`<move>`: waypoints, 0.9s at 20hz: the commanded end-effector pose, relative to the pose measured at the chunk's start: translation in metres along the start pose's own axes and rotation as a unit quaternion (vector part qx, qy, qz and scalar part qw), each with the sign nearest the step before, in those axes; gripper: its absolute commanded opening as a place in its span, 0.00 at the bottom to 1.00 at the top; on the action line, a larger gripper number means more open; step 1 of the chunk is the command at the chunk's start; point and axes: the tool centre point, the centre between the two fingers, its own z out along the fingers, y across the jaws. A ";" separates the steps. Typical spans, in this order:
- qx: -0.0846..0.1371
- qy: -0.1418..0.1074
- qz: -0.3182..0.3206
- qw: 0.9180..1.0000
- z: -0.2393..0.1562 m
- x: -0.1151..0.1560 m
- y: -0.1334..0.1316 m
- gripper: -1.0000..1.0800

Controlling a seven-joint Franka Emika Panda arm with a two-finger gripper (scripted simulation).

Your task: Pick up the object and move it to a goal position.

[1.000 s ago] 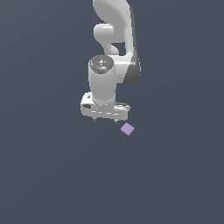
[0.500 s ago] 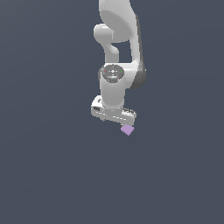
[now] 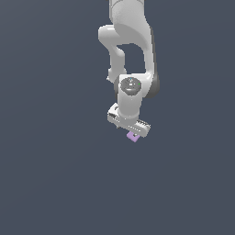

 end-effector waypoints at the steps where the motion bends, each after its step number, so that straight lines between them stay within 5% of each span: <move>1: 0.000 -0.001 0.028 1.000 0.010 -0.008 -0.007 1.00; 18: -0.002 -0.004 0.143 0.990 0.052 -0.045 -0.032 1.00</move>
